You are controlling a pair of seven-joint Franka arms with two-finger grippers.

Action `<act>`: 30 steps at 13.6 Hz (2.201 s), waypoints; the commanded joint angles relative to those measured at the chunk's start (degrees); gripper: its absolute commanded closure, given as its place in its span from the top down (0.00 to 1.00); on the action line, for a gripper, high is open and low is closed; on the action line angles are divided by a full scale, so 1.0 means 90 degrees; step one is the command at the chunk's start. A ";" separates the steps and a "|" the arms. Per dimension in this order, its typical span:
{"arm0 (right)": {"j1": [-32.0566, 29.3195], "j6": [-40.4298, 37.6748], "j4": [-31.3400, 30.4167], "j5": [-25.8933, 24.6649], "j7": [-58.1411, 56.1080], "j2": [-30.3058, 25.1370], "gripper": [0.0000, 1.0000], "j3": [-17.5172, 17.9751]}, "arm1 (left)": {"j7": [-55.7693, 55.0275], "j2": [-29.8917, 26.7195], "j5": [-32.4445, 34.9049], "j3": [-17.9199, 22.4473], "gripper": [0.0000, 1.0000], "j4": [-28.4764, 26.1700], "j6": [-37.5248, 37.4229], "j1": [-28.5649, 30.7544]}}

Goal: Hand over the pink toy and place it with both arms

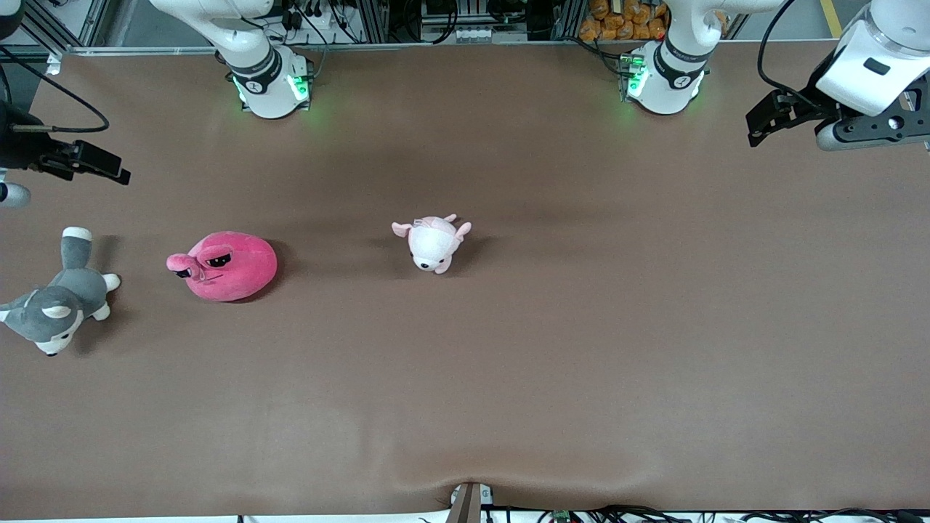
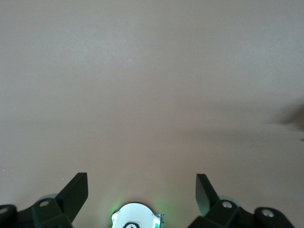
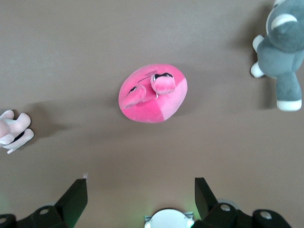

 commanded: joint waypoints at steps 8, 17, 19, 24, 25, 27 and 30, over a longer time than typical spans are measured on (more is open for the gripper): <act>0.0097 -0.0200 0.0236 -0.0156 0.0237 0.0018 1.00 0.0010 | 0.0090 -0.0016 -0.0079 -0.0018 1.00 0.0005 -0.0117 0.0006; 0.0107 -0.0200 0.0275 -0.0146 0.0247 0.0028 1.00 0.0010 | 0.0139 -0.0016 -0.0079 0.0001 1.00 0.0103 -0.0097 0.0026; 0.0107 -0.0219 0.0334 -0.0137 0.0305 0.0028 1.00 0.0010 | 0.0410 0.0236 -0.0059 0.0041 1.00 0.0462 -0.0126 0.0036; 0.0215 -0.0190 0.0567 -0.0331 0.0286 0.0048 1.00 0.0010 | 0.0559 0.0365 -0.0020 0.0050 1.00 0.0640 -0.0204 0.0036; 0.0157 -0.0200 0.0655 -0.0312 0.0276 0.0048 1.00 -0.0019 | 0.0559 0.0365 -0.0020 0.0050 1.00 0.0630 -0.0204 0.0026; 0.0166 -0.0190 0.0666 -0.0273 0.0276 0.0057 1.00 -0.0029 | 0.0578 0.0365 -0.0040 0.0060 1.00 0.0659 -0.0340 0.0036; 0.0166 -0.0141 0.0666 -0.0254 0.0306 0.0067 1.00 -0.0020 | 0.0579 0.0365 -0.0040 0.0226 1.00 0.0688 -0.0351 0.0026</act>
